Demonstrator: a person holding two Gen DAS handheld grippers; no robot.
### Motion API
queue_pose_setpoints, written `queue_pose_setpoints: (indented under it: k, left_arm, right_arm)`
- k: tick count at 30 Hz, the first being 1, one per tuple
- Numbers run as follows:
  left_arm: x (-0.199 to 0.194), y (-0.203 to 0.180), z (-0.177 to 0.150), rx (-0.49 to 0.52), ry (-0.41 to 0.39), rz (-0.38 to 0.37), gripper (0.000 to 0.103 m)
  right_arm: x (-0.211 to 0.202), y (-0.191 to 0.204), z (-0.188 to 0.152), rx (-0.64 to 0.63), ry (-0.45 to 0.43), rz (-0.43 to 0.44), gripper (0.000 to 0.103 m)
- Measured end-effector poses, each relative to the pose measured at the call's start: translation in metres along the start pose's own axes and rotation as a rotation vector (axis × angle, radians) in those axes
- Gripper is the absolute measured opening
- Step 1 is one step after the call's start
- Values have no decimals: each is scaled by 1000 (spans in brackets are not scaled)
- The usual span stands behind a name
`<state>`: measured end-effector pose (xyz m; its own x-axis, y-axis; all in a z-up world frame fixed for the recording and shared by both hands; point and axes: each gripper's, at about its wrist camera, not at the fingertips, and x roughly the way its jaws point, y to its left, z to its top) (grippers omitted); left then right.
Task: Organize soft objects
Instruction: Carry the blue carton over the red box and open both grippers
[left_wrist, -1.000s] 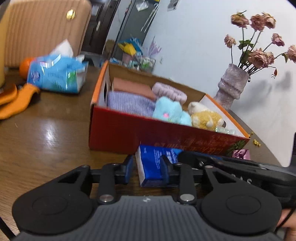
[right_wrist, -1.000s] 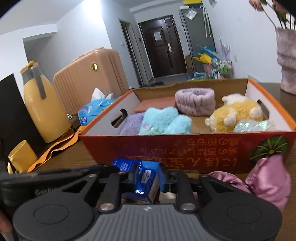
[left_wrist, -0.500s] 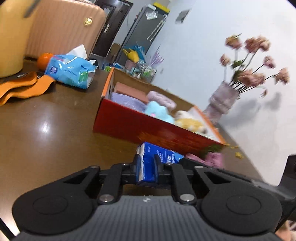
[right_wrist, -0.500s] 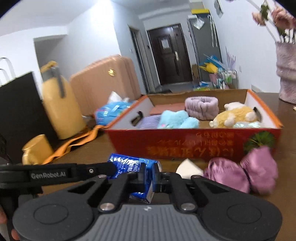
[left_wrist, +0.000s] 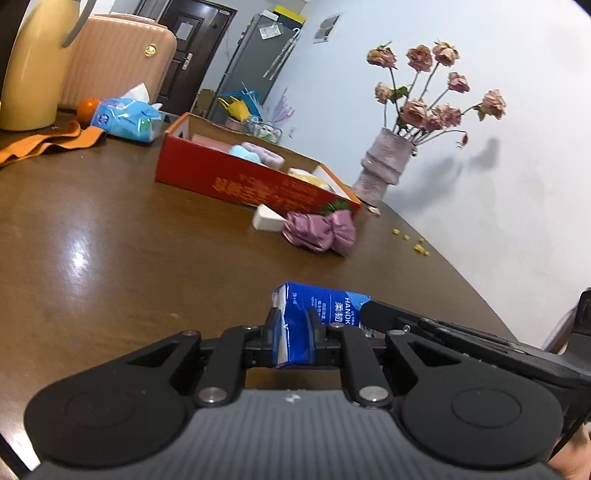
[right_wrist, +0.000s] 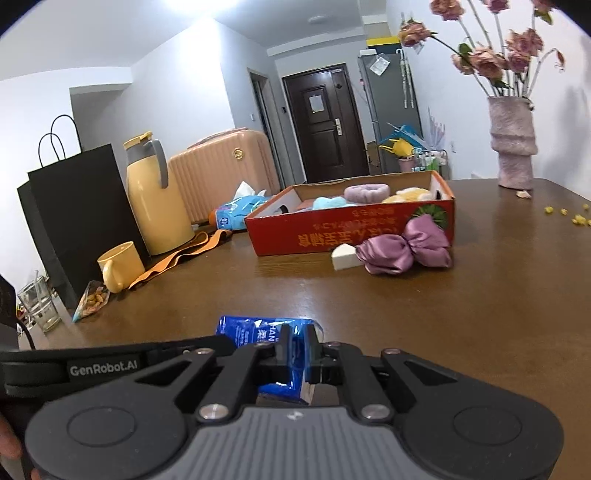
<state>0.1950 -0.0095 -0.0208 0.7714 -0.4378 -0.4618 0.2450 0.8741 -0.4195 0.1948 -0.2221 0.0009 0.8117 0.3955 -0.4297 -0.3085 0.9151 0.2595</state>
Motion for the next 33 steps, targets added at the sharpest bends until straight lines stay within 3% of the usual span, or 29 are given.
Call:
queue_pose_setpoints:
  k: [5, 9, 16, 21, 26, 29, 31, 33]
  left_arm:
    - [-4, -6, 7, 5, -22, -11, 13]
    - [11, -9, 33, 17, -35, -34, 13]
    - [71, -16, 127, 116, -127, -61, 13]
    - [150, 6, 203, 78, -98, -55, 13]
    - [240, 40, 250, -1, 23, -23, 13]
    - [289, 54, 255, 0, 89, 44, 12]
    - [313, 60, 254, 16, 153, 60, 10]
    - [318, 61, 253, 56, 129, 112, 14]
  right_arm:
    - [-13, -2, 3, 2, -34, 7, 6]
    - [-5, -8, 21, 3, -71, 4, 6]
    - [54, -42, 106, 12, -142, 6, 6]
    - [129, -80, 180, 86, -151, 48, 6]
    - [226, -116, 229, 143, -32, 44, 6]
    - [280, -126, 238, 130, 70, -9, 6]
    - [313, -130, 235, 143, 163, 29, 7]
    - [335, -128, 231, 120, 215, 5, 9]
